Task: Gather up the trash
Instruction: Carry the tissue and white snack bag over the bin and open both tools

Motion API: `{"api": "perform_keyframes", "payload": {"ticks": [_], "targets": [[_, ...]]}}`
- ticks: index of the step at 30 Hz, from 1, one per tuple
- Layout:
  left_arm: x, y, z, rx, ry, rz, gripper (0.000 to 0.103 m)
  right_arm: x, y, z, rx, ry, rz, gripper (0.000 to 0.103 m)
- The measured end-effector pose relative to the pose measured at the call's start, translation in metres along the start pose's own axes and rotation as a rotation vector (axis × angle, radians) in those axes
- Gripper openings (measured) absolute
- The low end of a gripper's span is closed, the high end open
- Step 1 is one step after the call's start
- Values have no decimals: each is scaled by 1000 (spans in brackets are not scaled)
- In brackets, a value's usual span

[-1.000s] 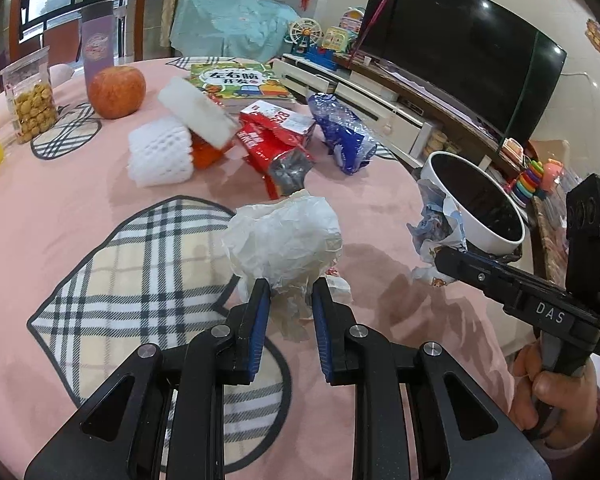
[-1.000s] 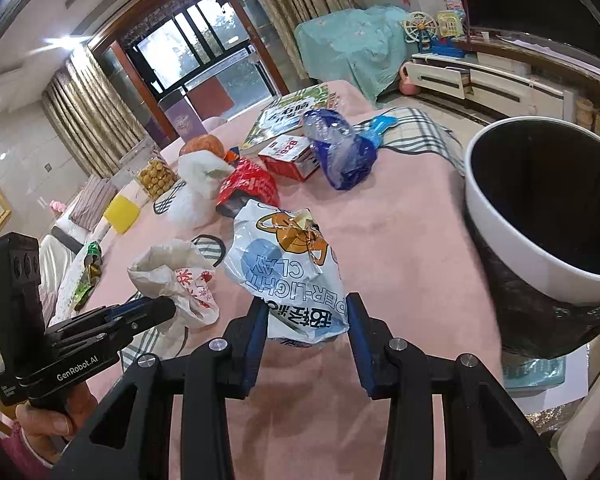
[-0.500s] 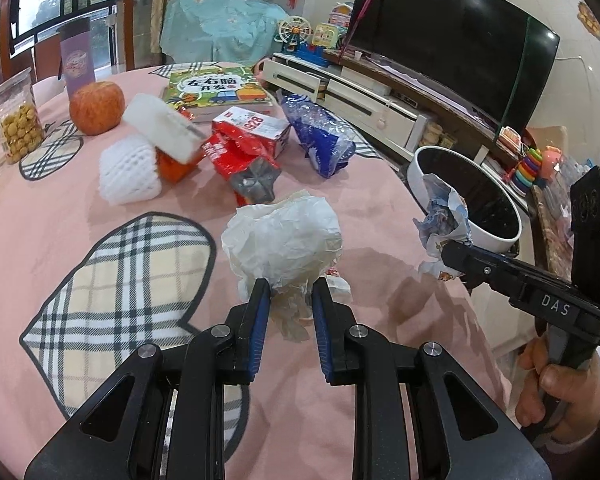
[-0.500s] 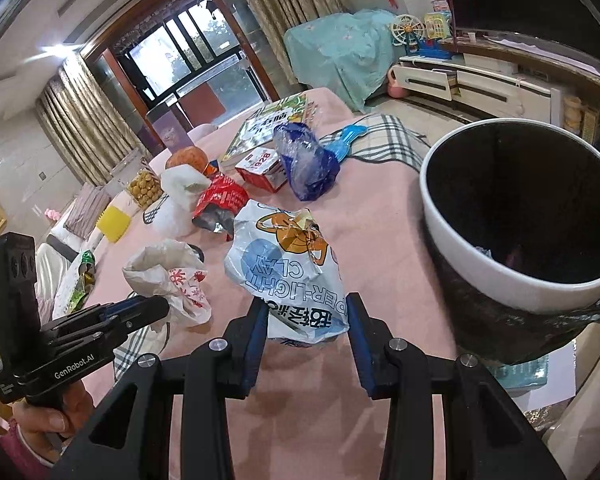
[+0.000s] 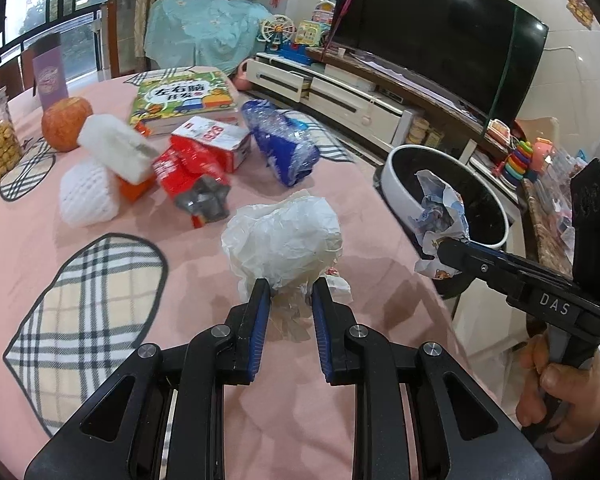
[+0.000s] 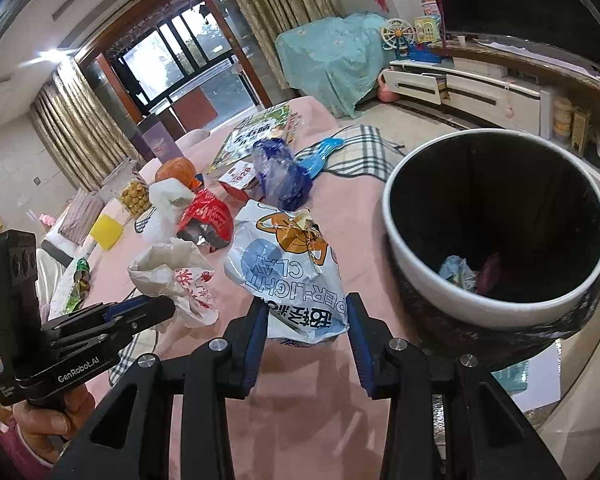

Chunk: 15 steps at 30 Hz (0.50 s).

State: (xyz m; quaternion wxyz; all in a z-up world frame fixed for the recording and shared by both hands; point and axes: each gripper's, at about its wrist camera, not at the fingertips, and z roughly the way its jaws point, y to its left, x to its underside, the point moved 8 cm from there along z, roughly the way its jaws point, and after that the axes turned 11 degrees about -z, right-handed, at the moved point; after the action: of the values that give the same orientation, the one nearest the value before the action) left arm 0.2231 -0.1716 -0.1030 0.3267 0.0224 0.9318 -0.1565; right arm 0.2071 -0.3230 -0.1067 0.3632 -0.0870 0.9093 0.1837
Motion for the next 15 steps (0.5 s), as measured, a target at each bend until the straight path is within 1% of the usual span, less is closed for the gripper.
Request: {"api": "perform_keyframes", "payload": {"ticks": [15], "targets": [[-22,-56,14,62,-7,64,20,-14,-42,-22,88,2,16,39]]}}
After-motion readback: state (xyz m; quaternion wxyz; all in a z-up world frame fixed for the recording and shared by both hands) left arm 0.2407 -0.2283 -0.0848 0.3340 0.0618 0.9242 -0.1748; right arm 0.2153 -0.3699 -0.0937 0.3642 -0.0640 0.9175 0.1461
